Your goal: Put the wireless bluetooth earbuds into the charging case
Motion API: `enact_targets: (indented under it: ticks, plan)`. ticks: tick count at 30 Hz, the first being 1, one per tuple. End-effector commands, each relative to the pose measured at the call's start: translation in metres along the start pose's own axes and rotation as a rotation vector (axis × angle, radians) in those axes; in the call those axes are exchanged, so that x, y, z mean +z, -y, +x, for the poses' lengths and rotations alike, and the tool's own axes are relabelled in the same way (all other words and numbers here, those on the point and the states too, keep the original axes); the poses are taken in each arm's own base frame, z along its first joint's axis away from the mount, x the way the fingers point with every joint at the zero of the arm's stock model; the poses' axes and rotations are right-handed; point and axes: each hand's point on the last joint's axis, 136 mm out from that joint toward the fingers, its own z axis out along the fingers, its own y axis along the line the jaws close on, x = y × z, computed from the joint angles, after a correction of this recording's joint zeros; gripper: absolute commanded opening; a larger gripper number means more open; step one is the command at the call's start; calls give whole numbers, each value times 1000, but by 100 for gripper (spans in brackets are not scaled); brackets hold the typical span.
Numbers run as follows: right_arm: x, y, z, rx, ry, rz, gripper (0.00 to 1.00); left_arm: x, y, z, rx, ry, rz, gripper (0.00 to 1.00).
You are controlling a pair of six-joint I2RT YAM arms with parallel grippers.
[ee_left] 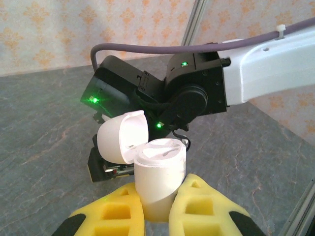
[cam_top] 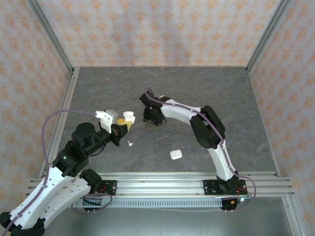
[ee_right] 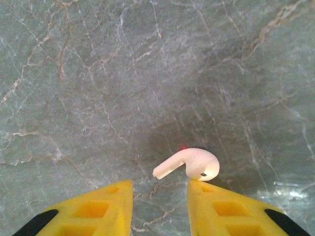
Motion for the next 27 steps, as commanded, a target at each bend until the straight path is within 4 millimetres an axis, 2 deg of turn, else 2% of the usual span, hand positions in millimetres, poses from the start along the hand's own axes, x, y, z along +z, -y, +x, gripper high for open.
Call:
enact_targets:
  ticks: [1, 7, 11, 14, 19, 27]
  plan:
    - [1, 19, -10, -4, 21, 87, 35, -6, -5, 7, 27, -14, -29, 0]
    - [-14, 16, -27, -41, 65, 89, 35, -11, -9, 10, 31, 10, -47, 0]
    - [-31, 17, -31, -62, 89, 97, 36, -8, -9, 12, 21, 14, -43, 0]
    - [-36, 23, -31, -61, 101, 114, 35, -7, -9, 14, 16, 10, -36, 0]
    - [-27, 28, -27, -6, 80, 101, 35, -6, -8, 15, 19, 7, -34, 0]
    - [-9, 23, -26, 34, 52, 73, 35, -6, -8, 17, 23, -2, -30, 0]
